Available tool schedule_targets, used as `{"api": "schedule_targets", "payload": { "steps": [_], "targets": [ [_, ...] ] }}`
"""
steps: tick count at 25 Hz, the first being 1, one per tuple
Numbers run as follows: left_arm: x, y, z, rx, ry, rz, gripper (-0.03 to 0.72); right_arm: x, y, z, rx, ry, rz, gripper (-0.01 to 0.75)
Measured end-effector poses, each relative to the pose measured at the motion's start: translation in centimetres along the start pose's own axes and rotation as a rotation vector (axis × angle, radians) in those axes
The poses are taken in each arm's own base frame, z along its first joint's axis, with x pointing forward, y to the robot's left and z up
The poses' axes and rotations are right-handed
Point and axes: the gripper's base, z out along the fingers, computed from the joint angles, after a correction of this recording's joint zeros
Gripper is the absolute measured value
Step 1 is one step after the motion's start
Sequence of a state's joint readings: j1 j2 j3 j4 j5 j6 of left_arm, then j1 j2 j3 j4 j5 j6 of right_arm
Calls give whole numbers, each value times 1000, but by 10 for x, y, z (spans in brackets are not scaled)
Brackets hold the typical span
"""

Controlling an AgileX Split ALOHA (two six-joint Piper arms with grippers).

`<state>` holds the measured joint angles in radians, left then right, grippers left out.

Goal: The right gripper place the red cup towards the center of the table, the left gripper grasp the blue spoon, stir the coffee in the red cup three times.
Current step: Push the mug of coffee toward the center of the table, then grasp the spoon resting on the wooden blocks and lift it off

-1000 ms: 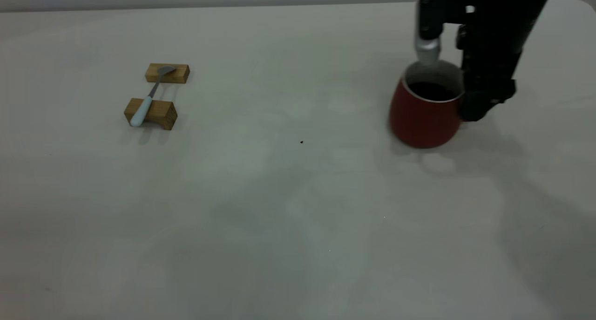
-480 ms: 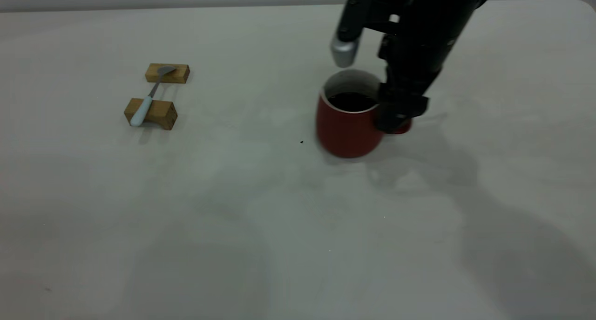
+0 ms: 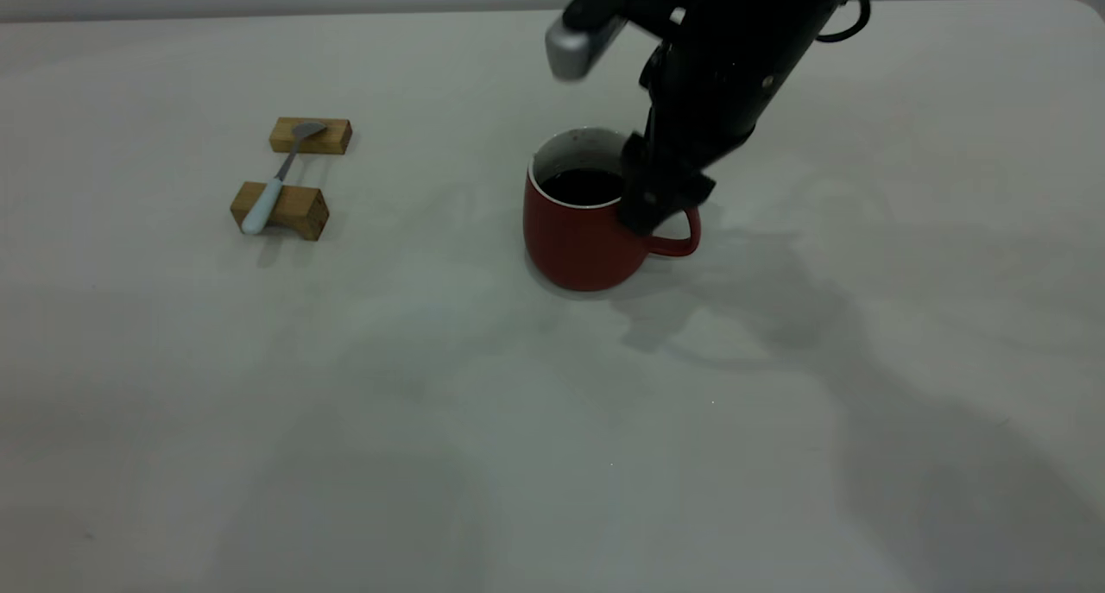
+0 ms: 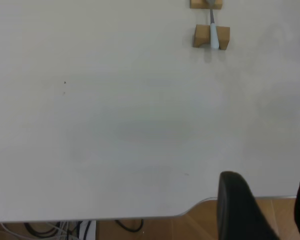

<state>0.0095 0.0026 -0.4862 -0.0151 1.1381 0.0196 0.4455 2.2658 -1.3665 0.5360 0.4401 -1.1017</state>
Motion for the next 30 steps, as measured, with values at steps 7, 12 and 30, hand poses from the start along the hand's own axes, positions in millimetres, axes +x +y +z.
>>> {"api": "schedule_targets", "payload": {
  "steps": [7, 12, 30],
  "targets": [
    [0, 0, 0, 0, 0, 0, 355, -24, -7, -115, -47, -92, 197, 593],
    [0, 0, 0, 0, 0, 0, 355, -29, 9, -202, -74, -130, 374, 593],
    [0, 0, 0, 0, -1, 0, 355, 46, 89, -348, 159, -10, 588, 593]
  ]
}}
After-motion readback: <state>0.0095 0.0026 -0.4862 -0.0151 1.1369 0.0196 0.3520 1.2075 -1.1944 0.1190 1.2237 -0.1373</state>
